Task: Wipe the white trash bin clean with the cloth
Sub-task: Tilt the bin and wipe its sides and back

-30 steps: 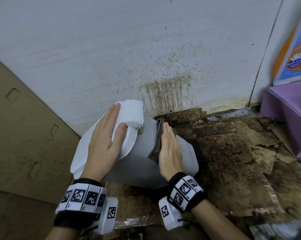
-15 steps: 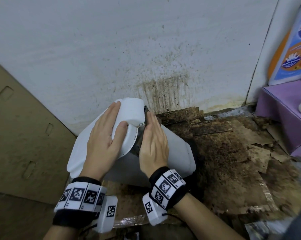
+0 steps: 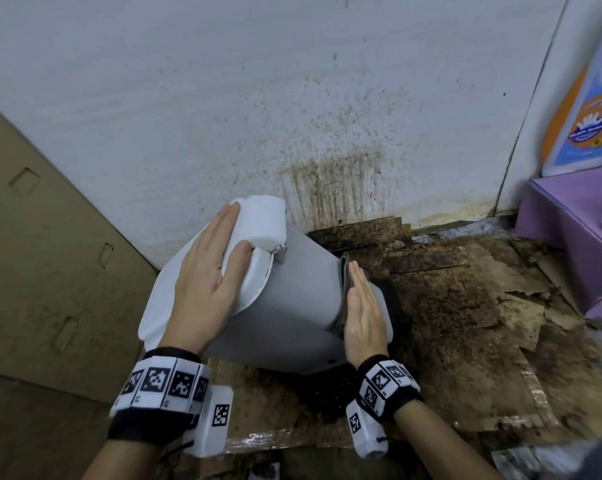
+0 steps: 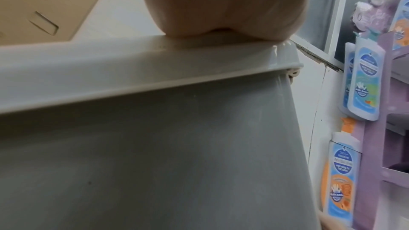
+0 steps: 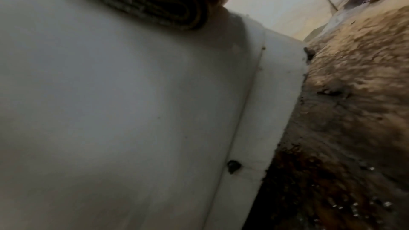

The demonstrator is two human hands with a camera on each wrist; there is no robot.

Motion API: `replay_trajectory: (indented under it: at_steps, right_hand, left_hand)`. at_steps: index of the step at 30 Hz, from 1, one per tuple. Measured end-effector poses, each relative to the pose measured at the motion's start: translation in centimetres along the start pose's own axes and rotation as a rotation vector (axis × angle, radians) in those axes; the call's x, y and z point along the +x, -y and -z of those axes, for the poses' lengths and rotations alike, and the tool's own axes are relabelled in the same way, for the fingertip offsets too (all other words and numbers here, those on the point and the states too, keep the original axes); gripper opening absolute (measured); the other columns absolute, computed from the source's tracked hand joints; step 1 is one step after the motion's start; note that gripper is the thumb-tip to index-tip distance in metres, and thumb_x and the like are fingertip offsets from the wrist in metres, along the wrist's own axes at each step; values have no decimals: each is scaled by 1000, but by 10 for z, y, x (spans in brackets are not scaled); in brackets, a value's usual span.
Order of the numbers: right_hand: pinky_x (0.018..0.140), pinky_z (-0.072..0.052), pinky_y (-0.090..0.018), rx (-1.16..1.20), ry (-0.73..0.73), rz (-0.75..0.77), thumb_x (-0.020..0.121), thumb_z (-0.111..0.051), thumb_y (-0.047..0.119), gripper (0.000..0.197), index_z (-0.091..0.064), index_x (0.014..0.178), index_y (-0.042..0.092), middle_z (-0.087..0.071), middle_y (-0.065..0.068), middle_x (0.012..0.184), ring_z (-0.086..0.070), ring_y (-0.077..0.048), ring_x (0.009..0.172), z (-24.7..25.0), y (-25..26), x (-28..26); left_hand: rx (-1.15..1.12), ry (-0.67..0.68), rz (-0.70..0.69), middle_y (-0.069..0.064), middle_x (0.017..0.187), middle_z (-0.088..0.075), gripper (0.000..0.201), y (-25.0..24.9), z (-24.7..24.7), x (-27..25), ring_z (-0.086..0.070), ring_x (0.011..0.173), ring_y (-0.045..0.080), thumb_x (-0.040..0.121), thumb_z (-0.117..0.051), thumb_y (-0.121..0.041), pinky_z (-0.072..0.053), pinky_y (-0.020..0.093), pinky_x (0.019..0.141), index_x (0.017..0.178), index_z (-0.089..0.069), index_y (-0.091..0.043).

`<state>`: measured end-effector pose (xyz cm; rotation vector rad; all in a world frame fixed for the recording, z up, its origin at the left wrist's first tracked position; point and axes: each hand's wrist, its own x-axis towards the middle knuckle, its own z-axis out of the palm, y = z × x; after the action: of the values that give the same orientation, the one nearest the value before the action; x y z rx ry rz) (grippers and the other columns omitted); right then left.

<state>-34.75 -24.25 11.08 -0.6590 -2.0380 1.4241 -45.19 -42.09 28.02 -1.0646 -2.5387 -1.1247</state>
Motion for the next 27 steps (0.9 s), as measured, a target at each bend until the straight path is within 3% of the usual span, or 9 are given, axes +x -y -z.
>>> replay_trajectory:
  at_steps: [5, 11, 14, 19, 24, 27]
  right_hand:
    - [127, -14, -38, -43, 34, -14, 96, -9, 56, 72, -24, 160, 25, -19, 16, 166, -12, 1, 153, -9, 22, 3]
    - [127, -9, -30, -52, 84, 187, 100, -7, 50, 67, -19, 161, 24, -16, 13, 168, -6, 5, 153, -27, 91, 2]
    - [127, -10, -32, -36, 112, 241, 102, -9, 49, 65, -19, 161, 24, -17, 12, 168, -6, 5, 153, -30, 105, 3]
    - [126, -19, -34, -72, 95, 354, 106, -18, 40, 58, -24, 161, 19, -21, 10, 167, -14, -2, 154, -24, 83, 8]
    - [124, -21, -27, -74, 36, 347, 107, -19, 39, 57, -31, 158, 16, -29, 8, 165, -23, -5, 153, -13, 36, 8]
    - [124, -19, -25, -78, 42, 245, 106, -13, 50, 62, -31, 158, 19, -28, 11, 165, -22, -4, 153, -2, 3, 5]
  left_hand:
    - [2, -24, 13, -16, 163, -34, 61, 4, 1, 1, -28, 149, -1, 103, -30, -55, -24, 36, 124, 158, -35, -28]
    - [30, -41, -23, -14, 162, -35, 63, 3, -3, 2, -29, 149, -1, 103, -30, -56, -21, 20, 122, 158, -35, -26]
    - [33, -29, -25, -14, 163, -34, 63, 5, -3, 2, -29, 149, -1, 103, -29, -57, -22, 22, 122, 158, -35, -27]
    - [18, -24, -19, -14, 163, -34, 64, 9, -2, 4, -28, 150, 0, 102, -29, -58, -24, 29, 123, 158, -35, -28]
    - [9, -18, -5, -16, 163, -34, 63, 9, 1, 4, -28, 149, 0, 102, -30, -58, -24, 32, 123, 158, -35, -30]
    - [9, -20, 10, -18, 162, -34, 63, 11, 3, 4, -28, 148, -3, 101, -29, -59, -20, 18, 120, 158, -35, -32]
